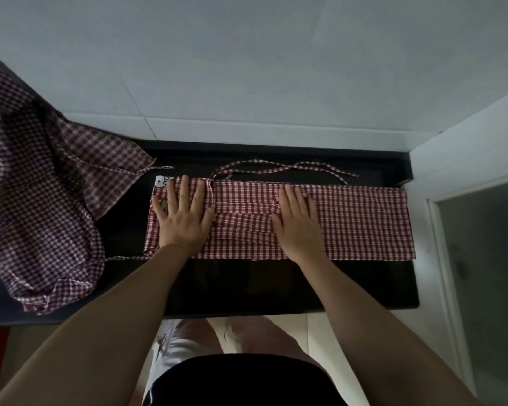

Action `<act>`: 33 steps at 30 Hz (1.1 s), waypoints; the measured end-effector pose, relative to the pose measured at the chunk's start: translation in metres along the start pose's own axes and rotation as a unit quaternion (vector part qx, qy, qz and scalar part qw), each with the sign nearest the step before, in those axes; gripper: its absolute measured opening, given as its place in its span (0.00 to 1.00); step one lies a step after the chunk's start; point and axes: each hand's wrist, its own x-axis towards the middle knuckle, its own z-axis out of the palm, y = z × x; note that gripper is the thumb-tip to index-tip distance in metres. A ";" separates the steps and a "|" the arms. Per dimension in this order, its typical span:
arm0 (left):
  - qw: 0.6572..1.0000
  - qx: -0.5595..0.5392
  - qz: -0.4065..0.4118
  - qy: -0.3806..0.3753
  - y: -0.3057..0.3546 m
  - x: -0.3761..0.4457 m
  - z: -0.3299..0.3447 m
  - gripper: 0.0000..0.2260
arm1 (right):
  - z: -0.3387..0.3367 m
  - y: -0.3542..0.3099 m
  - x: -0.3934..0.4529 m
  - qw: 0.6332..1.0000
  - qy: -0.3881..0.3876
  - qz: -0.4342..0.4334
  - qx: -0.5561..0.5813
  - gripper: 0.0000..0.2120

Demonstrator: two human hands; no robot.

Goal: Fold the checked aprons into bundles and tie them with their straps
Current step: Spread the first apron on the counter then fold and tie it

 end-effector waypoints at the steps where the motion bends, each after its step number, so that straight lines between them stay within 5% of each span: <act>1: 1.000 -0.002 -0.003 -0.001 0.000 0.000 0.000 0.29 | -0.002 0.004 0.000 1.000 0.006 0.018 0.000 0.29; 8: 0.992 -0.076 -0.095 0.045 0.047 0.006 -0.024 0.27 | -0.031 0.062 -0.019 0.932 0.099 0.327 0.122 0.24; 12: 0.994 -0.030 0.105 0.030 0.111 -0.006 -0.024 0.32 | -0.038 0.113 -0.039 0.883 0.022 0.440 0.162 0.31; 15: 0.968 0.055 0.236 -0.065 0.158 -0.014 -0.005 0.33 | -0.042 0.136 -0.045 0.876 -0.013 0.445 0.185 0.40; 18: 0.968 0.079 0.221 -0.088 0.160 -0.013 0.014 0.37 | -0.047 0.151 -0.040 0.881 -0.021 0.434 0.187 0.46; 27: 0.970 0.101 0.202 -0.092 0.132 -0.007 0.007 0.41 | -0.060 0.162 -0.030 0.887 -0.090 0.409 0.196 0.33; 30: 0.971 0.094 0.195 -0.103 0.145 -0.009 0.003 0.38 | -0.071 0.161 -0.029 0.848 -0.070 0.425 0.309 0.31; 33: 0.969 0.098 0.195 -0.115 0.152 -0.010 0.000 0.37 | -0.082 0.167 -0.030 0.748 -0.056 0.472 0.463 0.27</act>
